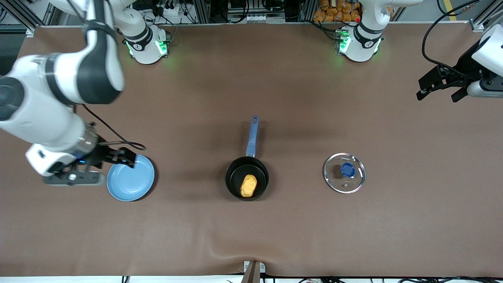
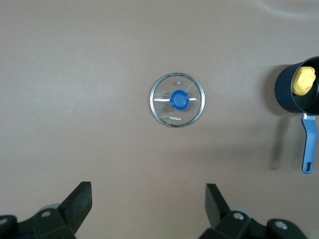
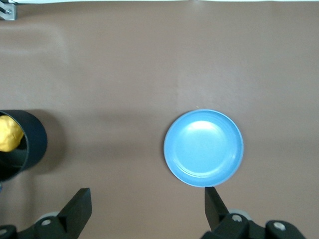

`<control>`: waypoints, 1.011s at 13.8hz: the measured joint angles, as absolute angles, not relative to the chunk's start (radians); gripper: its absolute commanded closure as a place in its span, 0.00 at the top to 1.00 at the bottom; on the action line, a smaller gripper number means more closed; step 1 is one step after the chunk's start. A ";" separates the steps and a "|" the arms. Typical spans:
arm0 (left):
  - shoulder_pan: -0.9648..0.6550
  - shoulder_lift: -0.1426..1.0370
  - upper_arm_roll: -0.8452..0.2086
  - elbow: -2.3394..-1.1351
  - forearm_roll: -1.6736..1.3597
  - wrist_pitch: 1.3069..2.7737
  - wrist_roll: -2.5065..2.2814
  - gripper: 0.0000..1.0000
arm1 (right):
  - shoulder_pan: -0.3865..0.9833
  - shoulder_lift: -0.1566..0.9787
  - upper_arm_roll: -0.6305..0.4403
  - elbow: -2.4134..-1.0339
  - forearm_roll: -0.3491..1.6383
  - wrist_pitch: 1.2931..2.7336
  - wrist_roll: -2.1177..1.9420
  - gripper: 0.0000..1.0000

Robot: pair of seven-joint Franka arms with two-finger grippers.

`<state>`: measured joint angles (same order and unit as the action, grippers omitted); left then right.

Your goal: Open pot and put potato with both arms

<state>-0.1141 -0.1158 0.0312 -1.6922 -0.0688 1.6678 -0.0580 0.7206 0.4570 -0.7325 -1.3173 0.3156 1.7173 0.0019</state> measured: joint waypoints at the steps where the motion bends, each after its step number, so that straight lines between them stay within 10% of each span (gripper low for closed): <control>1: -0.113 -0.114 0.032 -1.693 -0.069 1.669 -0.058 1.00 | 0.712 0.431 -0.741 -1.344 0.316 1.717 -0.022 1.00; 14: -0.117 -0.019 0.030 -1.650 -0.069 1.745 -0.058 1.00 | 0.572 0.326 -0.685 -1.448 0.287 1.745 -0.128 1.00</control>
<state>-0.1166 -0.0192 0.0295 -1.6499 -0.0688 1.7448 -0.0582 0.5715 0.3263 -0.6852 -1.4476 0.2870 1.7448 -0.1282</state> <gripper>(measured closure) 0.000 0.000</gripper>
